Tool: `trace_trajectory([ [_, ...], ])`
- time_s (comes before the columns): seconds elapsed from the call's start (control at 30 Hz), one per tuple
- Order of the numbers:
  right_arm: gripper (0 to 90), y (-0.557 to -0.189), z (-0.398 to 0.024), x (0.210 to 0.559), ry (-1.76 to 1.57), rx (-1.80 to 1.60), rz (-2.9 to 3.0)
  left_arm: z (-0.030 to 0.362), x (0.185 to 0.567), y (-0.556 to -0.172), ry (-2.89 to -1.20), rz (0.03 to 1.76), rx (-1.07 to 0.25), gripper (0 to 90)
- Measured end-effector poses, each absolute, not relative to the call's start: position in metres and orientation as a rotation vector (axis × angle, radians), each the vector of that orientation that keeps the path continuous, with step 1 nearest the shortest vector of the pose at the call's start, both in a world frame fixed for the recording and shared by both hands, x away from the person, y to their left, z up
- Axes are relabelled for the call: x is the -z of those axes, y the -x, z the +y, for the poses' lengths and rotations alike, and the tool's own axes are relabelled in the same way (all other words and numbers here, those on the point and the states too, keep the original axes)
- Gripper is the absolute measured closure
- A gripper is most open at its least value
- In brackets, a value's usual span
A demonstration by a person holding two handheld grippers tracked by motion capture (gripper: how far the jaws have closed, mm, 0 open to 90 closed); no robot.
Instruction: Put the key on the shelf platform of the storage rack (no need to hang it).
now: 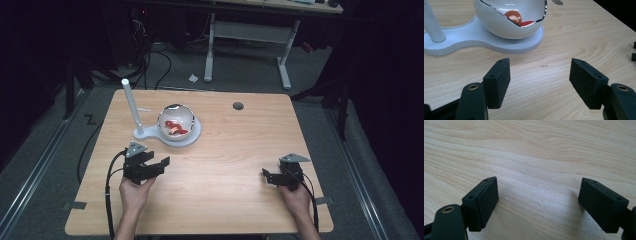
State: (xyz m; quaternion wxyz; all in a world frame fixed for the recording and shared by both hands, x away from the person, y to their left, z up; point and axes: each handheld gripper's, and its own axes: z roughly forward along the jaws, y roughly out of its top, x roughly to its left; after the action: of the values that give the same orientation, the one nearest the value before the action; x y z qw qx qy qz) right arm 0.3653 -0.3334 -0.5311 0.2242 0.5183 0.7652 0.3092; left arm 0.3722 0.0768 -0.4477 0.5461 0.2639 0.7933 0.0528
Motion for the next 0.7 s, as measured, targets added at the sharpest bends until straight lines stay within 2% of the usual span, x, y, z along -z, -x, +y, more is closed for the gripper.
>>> trace_trajectory([
  [0.7,16.4,-0.364,-0.332,0.531,-1.427,-0.855,2.114,0.057,0.472,-0.378,-0.702,1.896,-0.147,33.6],
])
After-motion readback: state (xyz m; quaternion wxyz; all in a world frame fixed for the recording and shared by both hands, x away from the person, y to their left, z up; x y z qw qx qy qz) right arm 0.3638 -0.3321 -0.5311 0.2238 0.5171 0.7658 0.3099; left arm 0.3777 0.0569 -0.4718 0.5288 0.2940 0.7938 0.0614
